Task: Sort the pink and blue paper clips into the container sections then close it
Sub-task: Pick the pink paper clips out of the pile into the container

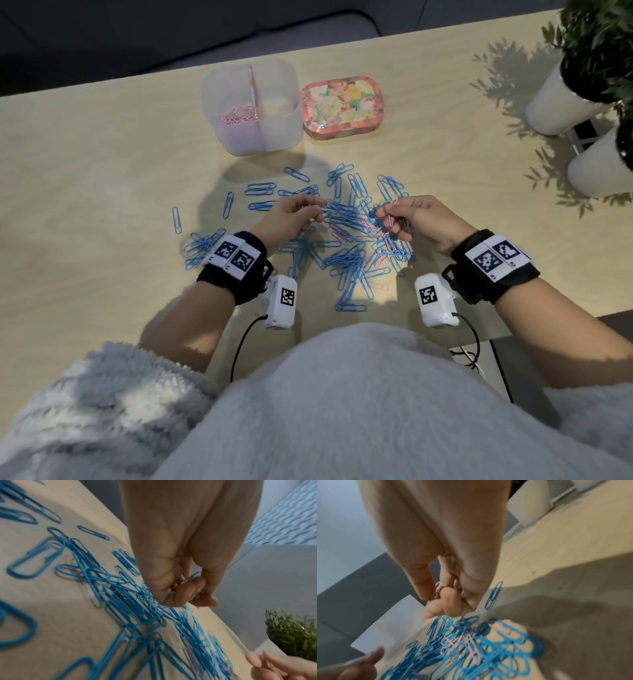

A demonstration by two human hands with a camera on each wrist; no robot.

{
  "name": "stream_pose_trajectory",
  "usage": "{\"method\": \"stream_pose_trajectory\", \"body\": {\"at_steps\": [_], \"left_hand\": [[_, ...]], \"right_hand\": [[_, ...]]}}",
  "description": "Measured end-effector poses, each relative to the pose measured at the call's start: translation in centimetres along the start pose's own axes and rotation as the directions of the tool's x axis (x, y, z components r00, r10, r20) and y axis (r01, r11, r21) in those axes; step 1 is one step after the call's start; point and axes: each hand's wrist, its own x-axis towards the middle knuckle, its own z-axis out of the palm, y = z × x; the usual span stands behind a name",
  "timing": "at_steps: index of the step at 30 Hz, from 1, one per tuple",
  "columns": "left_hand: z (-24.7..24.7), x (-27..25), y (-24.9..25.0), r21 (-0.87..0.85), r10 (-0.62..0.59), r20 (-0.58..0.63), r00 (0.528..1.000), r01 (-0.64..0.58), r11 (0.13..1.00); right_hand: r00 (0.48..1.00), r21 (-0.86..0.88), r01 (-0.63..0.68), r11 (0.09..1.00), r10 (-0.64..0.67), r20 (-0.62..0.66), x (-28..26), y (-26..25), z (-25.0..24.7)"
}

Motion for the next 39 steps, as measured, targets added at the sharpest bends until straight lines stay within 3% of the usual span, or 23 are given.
{"method": "stream_pose_trajectory", "body": {"at_steps": [4, 6, 8, 11, 13, 15, 17, 18, 22, 24, 26, 28, 30, 32, 34, 39], "left_hand": [[0.6, 0.1, 0.6, -0.145, -0.172, 0.069, 0.983, 0.180, 0.973], [1.0, 0.0, 0.3, 0.038, -0.115, 0.039, 0.993, 0.113, 0.993], [1.5, -0.2, -0.4, 0.395, 0.055, 0.016, 0.998, -0.056, 0.917], [2.1, -0.1, -1.3, 0.710, 0.198, 0.003, 0.980, -0.142, 0.690], [2.2, 0.0, -1.6, 0.771, 0.232, -0.012, 0.973, -0.139, 0.621], [2.1, 0.0, -1.8, 0.787, 0.240, -0.012, 0.971, -0.139, 0.601], [2.1, -0.1, -1.8, 0.802, 0.242, -0.012, 0.970, -0.135, 0.582], [2.0, -0.1, -1.8, 0.808, 0.241, -0.012, 0.970, -0.132, 0.574], [2.1, -0.1, -1.7, 0.806, 0.259, 0.034, 0.965, -0.179, 0.565], [2.4, 0.0, -1.5, 0.795, 0.280, 0.068, 0.958, -0.222, 0.564], [2.7, 0.1, -1.4, 0.817, 0.272, 0.104, 0.957, -0.239, 0.525], [2.8, 0.3, -1.4, 0.843, 0.260, 0.138, 0.956, -0.251, 0.475], [2.6, 0.5, -1.5, 0.855, 0.254, 0.155, 0.955, -0.259, 0.450], [2.3, 0.4, -1.7, 0.862, 0.252, 0.152, 0.956, -0.253, 0.440], [1.9, 0.3, -1.9, 0.857, 0.231, 0.140, 0.963, -0.235, 0.458], [0.9, -0.3, -1.8, 0.861, 0.196, 0.085, 0.977, -0.171, 0.479]], "right_hand": [[0.992, 0.166, -0.116, 0.979, 0.123, -0.033, 0.1, -0.3, 0.2], [0.992, 0.105, -0.086, 0.991, 0.095, -0.085, 0.2, -0.3, 0.8], [0.990, -0.150, 0.031, 0.988, -0.050, -0.129, 0.4, 0.1, 1.8], [0.969, -0.577, 0.193, 0.793, -0.246, -0.014, 1.3, 1.1, 3.6], [0.964, -0.808, 0.154, 0.569, -0.264, -0.002, 1.4, 1.3, 4.6], [0.961, -0.888, 0.106, 0.448, -0.275, -0.024, 1.3, 1.4, 5.3], [0.967, -0.884, 0.086, 0.459, -0.253, -0.037, 1.5, 1.3, 5.4], [0.973, -0.858, 0.085, 0.506, -0.226, -0.037, 1.7, 1.3, 5.2], [0.987, -0.511, 0.157, 0.845, -0.158, 0.043, 1.8, 0.7, 3.6], [0.987, -0.419, 0.128, 0.899, -0.157, -0.037, 2.2, 0.1, 2.8], [0.971, -0.523, 0.117, 0.844, -0.207, -0.117, 3.2, -0.4, 2.1], [0.949, -0.726, 0.094, 0.681, -0.283, -0.142, 3.3, -0.8, 2.2], [0.927, -0.848, 0.099, 0.521, -0.357, -0.111, 2.6, -0.8, 3.3], [0.932, -0.893, 0.137, 0.429, -0.362, -0.031, 1.8, -0.3, 4.9], [0.949, -0.909, 0.127, 0.396, -0.316, -0.005, 1.4, 0.3, 6.1], [0.960, -0.885, 0.074, 0.460, -0.273, -0.061, 1.3, 0.8, 7.2]]}}
